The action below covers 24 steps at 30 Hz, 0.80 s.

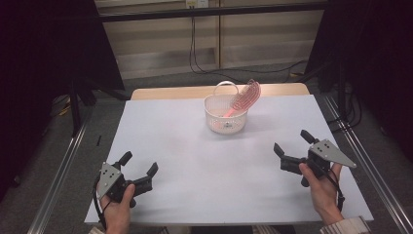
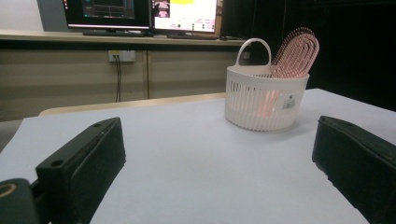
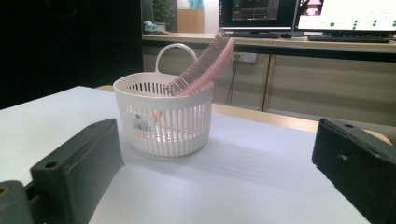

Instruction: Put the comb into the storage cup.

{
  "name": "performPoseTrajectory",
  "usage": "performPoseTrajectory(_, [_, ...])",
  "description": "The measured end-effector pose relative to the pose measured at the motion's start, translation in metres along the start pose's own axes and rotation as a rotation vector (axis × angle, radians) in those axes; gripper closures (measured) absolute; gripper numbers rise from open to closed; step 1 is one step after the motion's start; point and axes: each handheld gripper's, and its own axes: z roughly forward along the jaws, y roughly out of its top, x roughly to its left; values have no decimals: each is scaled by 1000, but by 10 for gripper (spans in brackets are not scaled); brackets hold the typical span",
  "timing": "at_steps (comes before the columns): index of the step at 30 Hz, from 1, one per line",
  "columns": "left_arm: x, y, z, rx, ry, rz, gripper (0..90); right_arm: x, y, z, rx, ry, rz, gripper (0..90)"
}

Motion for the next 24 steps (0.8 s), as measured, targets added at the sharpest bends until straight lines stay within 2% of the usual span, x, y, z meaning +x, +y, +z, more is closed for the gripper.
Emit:
performPoseTrajectory(9, [-1,0,0,13,9,22,29,-8,-5,-17,-15,-45,-8,6])
performPoseTrajectory(18, [-1,0,-2,16,13,24,29,-19,-10,-35,-21,-103,18,5])
performPoseTrajectory(24, [-2,0,-3,8,5,25,29,-22,-16,-46,-16,-112,28,5])
